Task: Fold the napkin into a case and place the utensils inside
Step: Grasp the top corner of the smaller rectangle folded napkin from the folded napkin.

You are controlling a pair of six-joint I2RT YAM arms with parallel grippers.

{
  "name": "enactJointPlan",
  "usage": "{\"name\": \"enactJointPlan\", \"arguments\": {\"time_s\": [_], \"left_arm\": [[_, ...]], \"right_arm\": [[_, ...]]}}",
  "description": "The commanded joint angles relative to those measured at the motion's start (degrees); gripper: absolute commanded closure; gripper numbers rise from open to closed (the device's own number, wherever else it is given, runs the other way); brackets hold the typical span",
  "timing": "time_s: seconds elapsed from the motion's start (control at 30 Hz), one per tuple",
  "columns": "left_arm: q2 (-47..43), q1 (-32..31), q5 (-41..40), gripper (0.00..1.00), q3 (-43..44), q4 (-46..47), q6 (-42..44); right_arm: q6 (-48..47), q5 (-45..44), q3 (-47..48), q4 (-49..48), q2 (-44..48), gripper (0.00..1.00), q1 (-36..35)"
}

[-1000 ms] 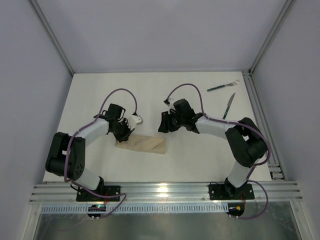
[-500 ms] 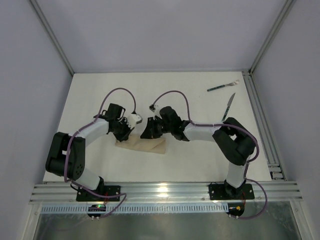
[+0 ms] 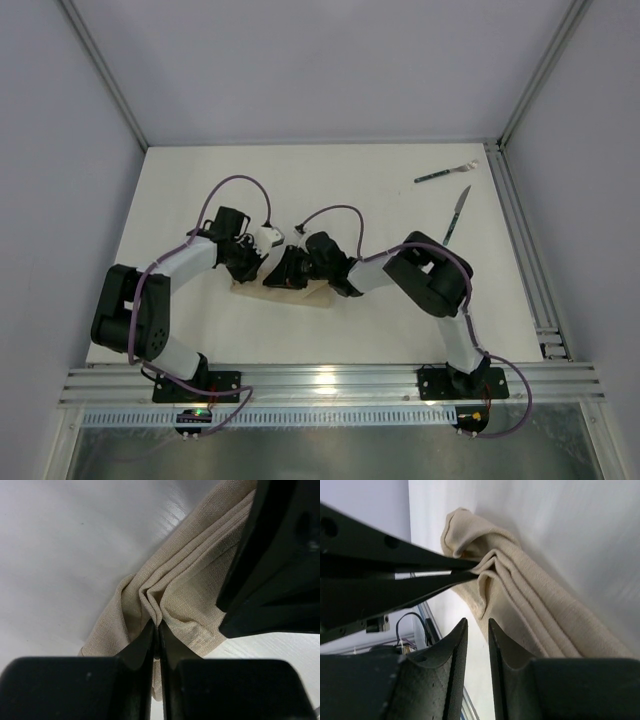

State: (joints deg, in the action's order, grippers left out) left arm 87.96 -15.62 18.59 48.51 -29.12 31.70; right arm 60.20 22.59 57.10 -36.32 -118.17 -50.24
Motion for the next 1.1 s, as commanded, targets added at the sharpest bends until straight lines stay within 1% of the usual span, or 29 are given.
{"name": "enactJointPlan", "arguments": {"time_s": [0.0, 0.1, 0.23, 0.37, 0.43, 0.5, 0.57, 0.7, 0.73, 0.9, 0.97, 1.07], "left_arm": [[-1.6, 0.2, 2.7, 0.93, 0.9, -0.3, -0.6], [-1.9, 0.2, 3.6, 0.90, 1.0, -1.1, -0.2], [-3.2, 0.2, 5.1, 0.75, 1.1, -2.9, 0.2], [-5.2, 0.3, 5.9, 0.69, 1.2, -3.9, -0.3], [-6.2, 0.7, 7.2, 0.66, 1.5, -4.6, -0.6], [-6.6, 1.4, 8.3, 0.66, 2.1, -6.3, -0.4], [-6.5, 2.2, 8.4, 0.66, 2.6, -7.3, -0.2], [-4.5, 4.1, 9.6, 0.76, 3.1, -8.4, 1.0], [-4.0, 4.5, 9.4, 0.77, 3.2, -8.7, 1.3], [0.2, 4.6, 10.1, 0.76, 3.2, -9.6, 3.7], [0.4, 4.6, 11.3, 0.77, 3.5, -11.2, 5.3], [0.1, 4.6, 10.7, 0.78, 3.3, -11.1, 5.7]], "right_arm": [[4.1, -3.4, 3.5, -4.0, -2.7, 0.73, -0.5], [5.1, -4.0, 6.0, -3.4, -4.3, 0.73, -0.5], [6.8, -5.1, 6.9, -2.2, -6.7, 0.76, -0.5], [9.3, -5.7, 6.6, -3.5, -8.4, 0.77, -0.4], [10.4, -5.7, 6.5, -4.0, -8.9, 0.75, -0.3], [10.7, -5.9, 6.0, -5.0, -8.9, 0.72, -0.4], [10.5, -6.1, 5.6, -5.2, -8.6, 0.71, -0.3], [10.2, -6.1, 5.3, -6.9, -8.3, 0.69, -0.3], [10.3, -5.6, 5.5, -7.2, -8.3, 0.68, -0.3], [10.0, -4.5, 7.1, -7.9, -8.4, 0.66, -0.3], [10.2, -4.2, 7.6, -8.0, -8.4, 0.66, -0.3], [10.6, -3.4, 8.3, -8.7, -8.9, 0.66, -0.5]]}}
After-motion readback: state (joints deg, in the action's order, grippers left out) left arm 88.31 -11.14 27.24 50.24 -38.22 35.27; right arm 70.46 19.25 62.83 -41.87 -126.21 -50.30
